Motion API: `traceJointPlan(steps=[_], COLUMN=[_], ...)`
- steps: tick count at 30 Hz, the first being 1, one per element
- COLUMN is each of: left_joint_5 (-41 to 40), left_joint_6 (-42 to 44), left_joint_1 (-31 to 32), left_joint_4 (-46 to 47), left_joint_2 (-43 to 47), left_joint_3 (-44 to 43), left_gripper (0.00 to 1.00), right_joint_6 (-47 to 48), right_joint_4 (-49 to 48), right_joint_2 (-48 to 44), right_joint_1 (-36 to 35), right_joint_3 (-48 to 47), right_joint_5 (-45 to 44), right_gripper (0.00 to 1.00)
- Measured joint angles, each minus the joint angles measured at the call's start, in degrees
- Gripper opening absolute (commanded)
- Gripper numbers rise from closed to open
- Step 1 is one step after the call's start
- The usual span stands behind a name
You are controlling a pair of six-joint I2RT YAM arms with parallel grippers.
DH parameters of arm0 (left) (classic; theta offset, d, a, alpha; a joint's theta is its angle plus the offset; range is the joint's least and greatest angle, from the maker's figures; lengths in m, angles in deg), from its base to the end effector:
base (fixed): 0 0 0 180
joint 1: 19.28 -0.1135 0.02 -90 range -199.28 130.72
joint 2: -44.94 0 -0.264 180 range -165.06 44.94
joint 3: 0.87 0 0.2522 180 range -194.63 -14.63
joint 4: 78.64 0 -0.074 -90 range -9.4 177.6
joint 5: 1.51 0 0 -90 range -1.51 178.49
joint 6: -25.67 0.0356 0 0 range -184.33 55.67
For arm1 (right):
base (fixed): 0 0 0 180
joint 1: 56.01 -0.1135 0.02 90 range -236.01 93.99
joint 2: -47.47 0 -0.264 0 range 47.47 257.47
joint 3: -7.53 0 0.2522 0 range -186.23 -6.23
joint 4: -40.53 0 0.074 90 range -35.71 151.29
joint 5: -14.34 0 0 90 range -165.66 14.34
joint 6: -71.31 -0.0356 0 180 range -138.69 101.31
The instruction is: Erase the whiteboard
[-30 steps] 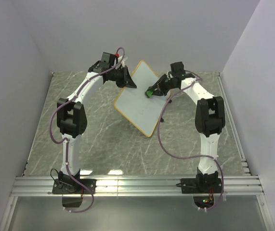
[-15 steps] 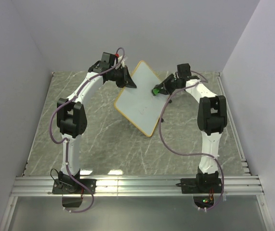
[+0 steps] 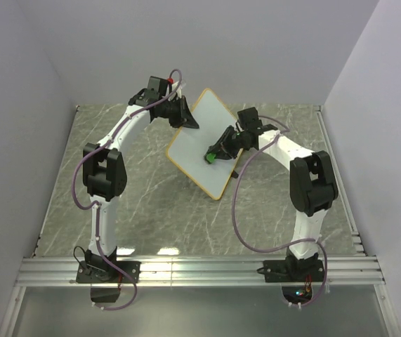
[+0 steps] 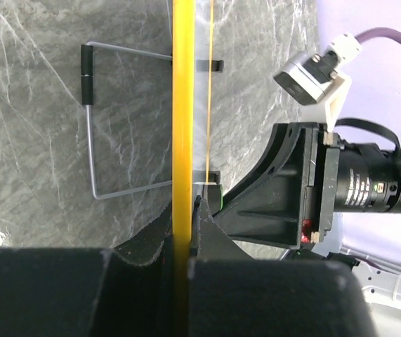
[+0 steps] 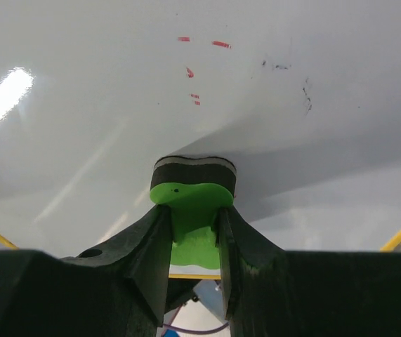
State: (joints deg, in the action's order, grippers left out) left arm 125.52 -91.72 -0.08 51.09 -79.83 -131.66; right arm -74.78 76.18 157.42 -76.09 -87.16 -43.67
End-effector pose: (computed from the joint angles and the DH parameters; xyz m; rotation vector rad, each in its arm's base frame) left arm 0.4602 -0.1829 0.2853 0.1677 2.4309 -1.1447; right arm 0.3871 0.1616 0.2144 0.5709 2.6418 1.1955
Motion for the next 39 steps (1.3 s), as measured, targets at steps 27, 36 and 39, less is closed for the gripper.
traceJointPlan(steps=[27, 36, 39], left_joint_5=[-0.8, -0.6, -0.1], left_joint_6=[-0.9, -0.3, 0.3], left_joint_1=[0.1, 0.0, 0.0], left_joint_4=[1.5, 0.7, 0.5], left_joint_2=[1.7, 1.8, 1.8], left_joint_3=[2.8, 2.6, 2.7], left_gripper=[0.0, 0.0, 0.0], right_joint_6=[0.5, 2.2, 1.9], right_joint_4=[7.8, 0.2, -1.5], right_joint_2=[17.1, 1.8, -2.9], right_joint_1=[10.7, 2.7, -1.8], right_joint_3=[-24.1, -0.9, 4.9], right_joint_5=[-1.7, -4.0, -4.2], right_gripper=[0.0, 0.0, 0.0])
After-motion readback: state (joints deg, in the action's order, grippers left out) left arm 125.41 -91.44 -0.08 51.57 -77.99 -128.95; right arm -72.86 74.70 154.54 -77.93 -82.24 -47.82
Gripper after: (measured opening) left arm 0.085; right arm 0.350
